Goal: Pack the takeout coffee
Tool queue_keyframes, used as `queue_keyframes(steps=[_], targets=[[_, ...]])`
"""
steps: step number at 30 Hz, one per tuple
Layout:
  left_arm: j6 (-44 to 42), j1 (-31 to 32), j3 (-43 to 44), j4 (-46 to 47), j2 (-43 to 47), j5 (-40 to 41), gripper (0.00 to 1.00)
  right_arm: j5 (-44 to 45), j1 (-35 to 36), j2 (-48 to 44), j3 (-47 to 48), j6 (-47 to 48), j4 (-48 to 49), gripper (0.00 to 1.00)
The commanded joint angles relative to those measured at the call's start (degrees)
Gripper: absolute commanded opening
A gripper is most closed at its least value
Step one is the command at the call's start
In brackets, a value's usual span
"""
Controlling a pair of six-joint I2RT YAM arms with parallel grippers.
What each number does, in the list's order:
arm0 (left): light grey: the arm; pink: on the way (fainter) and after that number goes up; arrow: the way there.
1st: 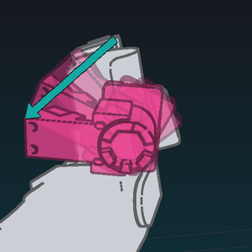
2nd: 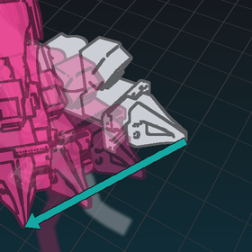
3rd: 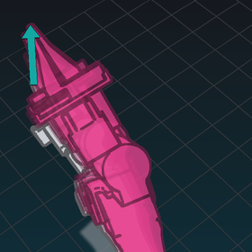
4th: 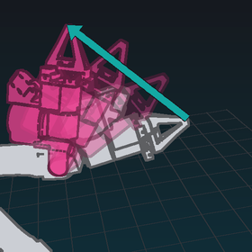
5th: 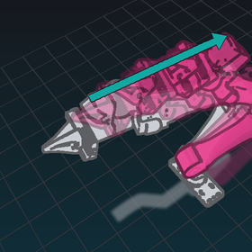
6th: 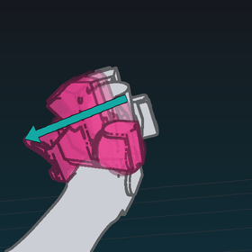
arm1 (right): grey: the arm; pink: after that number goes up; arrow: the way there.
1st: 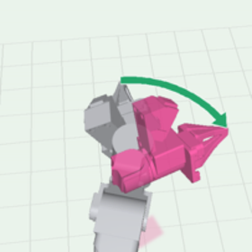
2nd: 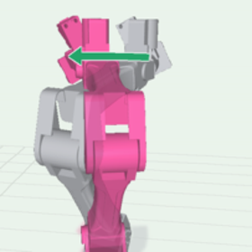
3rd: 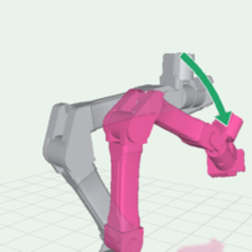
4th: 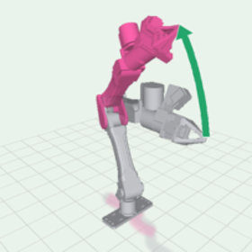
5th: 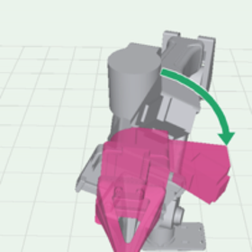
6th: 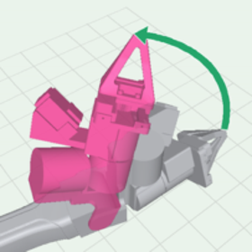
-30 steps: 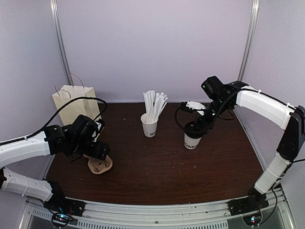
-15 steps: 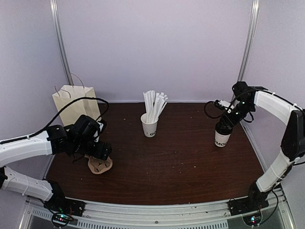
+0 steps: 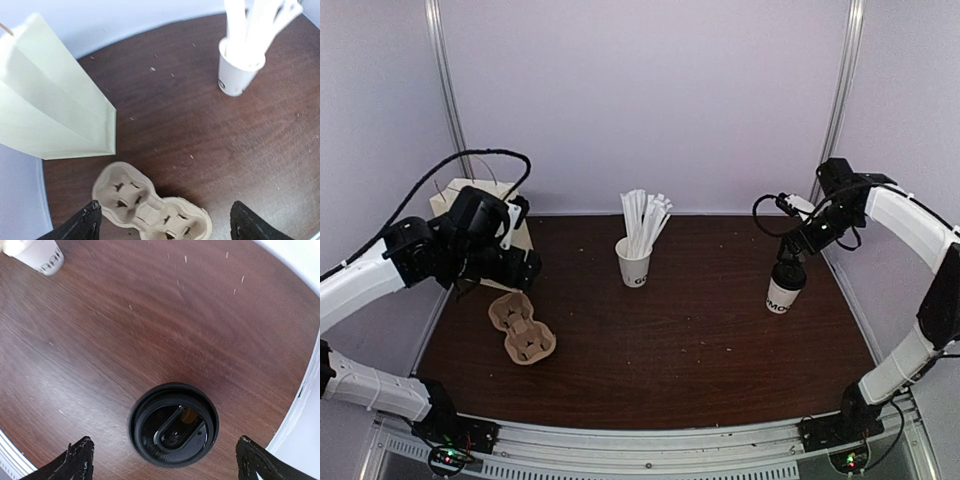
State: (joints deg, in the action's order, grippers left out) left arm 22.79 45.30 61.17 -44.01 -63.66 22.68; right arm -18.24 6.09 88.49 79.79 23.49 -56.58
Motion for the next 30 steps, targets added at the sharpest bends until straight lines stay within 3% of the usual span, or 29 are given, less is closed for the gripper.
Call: queue_keyframes(steps=[1, 7, 13, 17, 22, 27, 30], targets=[[-2.26, -4.67, 10.57, -8.59, -0.01, 11.89, 0.89, -7.32, 0.15, -9.1, 1.19, -1.63, -1.15, 0.98], [-3.78, -18.6, 23.03, -12.21, -2.29, 9.59, 0.73, -21.67, 0.4, -19.21, -14.84, 0.44, 10.19, 0.98], [-6.61, -30.58, 33.93, -13.48, -8.81, 1.13, 0.72, -26.27, 0.48, -23.82, -24.34, 2.6, 15.76, 0.99], [-7.11, -32.64, 38.63, -11.98, -13.73, -7.38, 0.68, -26.59, 0.43, -24.56, -25.48, 3.53, 15.79, 0.99], [-7.9, -32.64, 41.62, -8.4, -19.46, -27.66, 0.56, -27.33, 0.44, -24.69, -26.04, 3.98, 15.71, 0.98], [-9.03, -32.55, 57.77, -25.25, -32.75, -20.86, 0.57, -27.43, 0.42, -23.99, -26.18, 4.33, 15.18, 0.98], [-10.09, -32.55, 62.84, -30.28, -37.5, -15.76, 0.6, -27.24, 0.43, -23.66, -26.1, 4.76, 14.89, 0.98]])
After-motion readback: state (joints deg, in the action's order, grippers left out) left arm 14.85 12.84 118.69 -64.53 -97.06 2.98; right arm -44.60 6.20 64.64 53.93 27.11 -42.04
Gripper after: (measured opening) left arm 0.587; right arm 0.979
